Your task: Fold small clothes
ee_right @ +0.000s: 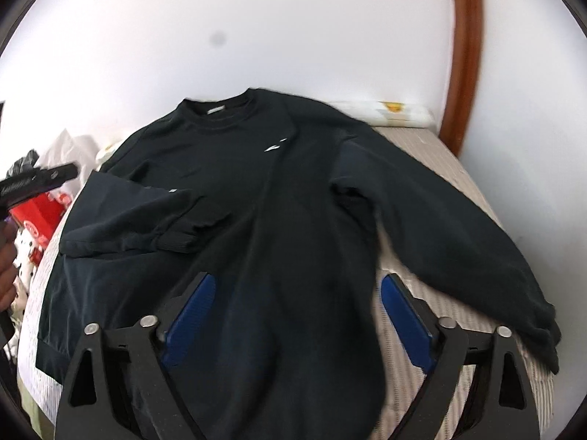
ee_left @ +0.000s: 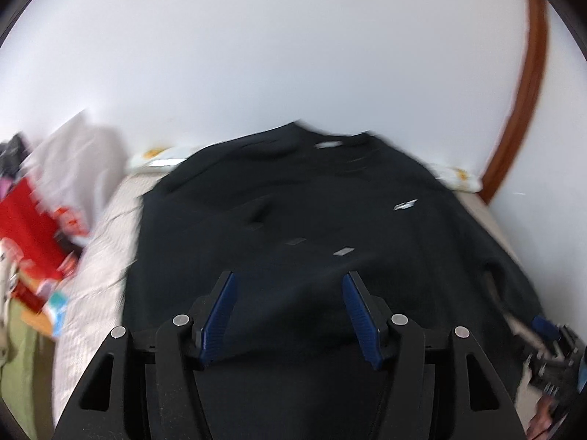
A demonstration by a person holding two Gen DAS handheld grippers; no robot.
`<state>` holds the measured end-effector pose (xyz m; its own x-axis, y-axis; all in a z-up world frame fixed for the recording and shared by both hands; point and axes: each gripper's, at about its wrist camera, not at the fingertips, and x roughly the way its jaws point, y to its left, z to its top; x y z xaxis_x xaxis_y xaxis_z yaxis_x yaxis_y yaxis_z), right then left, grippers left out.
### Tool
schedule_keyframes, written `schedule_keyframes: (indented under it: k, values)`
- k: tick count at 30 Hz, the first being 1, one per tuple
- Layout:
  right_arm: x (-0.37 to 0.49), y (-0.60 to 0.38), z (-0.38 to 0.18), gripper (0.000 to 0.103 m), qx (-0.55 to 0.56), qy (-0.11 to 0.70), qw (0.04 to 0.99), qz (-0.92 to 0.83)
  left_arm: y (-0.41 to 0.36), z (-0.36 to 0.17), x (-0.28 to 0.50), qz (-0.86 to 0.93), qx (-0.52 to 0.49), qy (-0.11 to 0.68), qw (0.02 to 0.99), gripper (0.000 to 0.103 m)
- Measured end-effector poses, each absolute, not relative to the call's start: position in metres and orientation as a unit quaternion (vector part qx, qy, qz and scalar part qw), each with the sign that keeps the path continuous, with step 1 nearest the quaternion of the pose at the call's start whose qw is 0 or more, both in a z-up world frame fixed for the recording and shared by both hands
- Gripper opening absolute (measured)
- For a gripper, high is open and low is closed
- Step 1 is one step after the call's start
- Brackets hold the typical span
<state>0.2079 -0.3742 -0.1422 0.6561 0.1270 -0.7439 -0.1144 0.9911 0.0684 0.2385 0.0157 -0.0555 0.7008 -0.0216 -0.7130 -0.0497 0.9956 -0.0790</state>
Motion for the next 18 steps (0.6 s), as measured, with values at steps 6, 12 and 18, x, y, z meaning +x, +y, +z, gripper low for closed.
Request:
schedule_keyframes:
  k: [6,12,18]
  values:
    - [0.187,-0.384,-0.177,0.083,-0.015,0.44,0.898,0.013,0.084,-0.096,0.187,0.069,-0.06,0.424,0.901,0.058]
    - [0.155,-0.423,-0.207,0.082,0.016,0.465,0.885,-0.027,0.115,-0.142,0.142,0.077,-0.077,0.46,0.881,0.058]
    - [0.128,-0.43,-0.223,0.077,0.049,0.475,0.878,-0.002,0.116,-0.168,0.115,0.064,-0.094,0.468,0.876,0.057]
